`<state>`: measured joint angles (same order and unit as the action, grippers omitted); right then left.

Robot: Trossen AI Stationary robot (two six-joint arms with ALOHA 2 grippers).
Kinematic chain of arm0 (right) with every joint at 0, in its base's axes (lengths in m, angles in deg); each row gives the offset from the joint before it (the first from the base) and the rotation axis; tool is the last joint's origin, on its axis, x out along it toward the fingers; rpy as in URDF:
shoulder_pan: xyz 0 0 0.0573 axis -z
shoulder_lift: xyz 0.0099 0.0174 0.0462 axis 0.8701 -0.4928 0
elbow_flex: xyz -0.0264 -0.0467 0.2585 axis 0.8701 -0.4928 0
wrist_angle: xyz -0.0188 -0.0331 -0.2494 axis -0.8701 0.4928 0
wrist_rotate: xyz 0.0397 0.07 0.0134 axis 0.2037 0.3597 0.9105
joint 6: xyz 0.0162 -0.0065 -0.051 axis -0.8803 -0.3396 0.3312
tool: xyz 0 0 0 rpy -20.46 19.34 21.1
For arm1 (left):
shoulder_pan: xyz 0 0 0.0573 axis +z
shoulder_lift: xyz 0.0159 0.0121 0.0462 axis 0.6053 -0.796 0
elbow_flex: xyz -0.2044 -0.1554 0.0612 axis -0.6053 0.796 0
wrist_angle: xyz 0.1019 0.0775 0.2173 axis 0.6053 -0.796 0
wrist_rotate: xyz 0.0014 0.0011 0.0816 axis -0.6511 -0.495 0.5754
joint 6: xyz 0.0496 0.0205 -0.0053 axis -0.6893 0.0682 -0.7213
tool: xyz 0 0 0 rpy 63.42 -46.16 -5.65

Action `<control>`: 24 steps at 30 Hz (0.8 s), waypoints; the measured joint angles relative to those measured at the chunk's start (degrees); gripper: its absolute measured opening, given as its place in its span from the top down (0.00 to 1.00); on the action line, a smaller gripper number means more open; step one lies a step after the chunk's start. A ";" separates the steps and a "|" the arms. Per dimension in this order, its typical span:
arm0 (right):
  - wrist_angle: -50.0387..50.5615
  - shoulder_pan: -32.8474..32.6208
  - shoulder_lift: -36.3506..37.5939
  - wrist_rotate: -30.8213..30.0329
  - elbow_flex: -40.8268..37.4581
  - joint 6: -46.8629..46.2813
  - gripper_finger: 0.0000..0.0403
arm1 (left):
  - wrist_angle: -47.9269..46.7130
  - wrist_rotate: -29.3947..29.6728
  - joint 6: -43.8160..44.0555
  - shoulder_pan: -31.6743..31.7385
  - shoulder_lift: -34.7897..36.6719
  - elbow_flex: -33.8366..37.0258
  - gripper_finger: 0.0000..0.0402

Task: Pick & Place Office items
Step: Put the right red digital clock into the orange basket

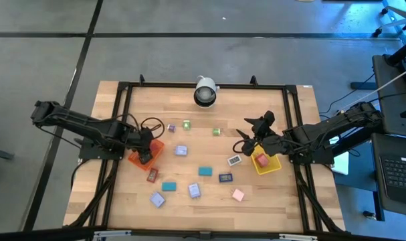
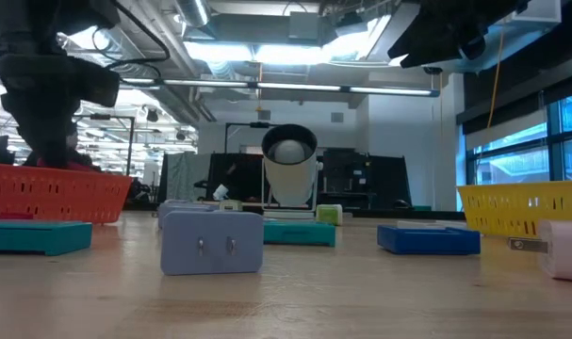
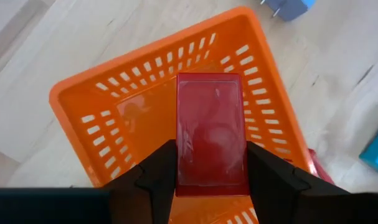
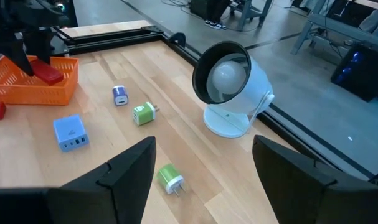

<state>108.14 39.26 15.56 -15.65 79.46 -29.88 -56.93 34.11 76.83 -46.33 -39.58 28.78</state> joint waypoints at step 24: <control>0.02 0.00 0.00 1.03 0.00 1.11 0.34 | 2.22 0.30 -0.93 0.00 -10.72 0.00 0.56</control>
<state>108.16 39.26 15.56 -14.63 79.46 -28.76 -54.71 34.41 75.90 -46.33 -50.30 28.78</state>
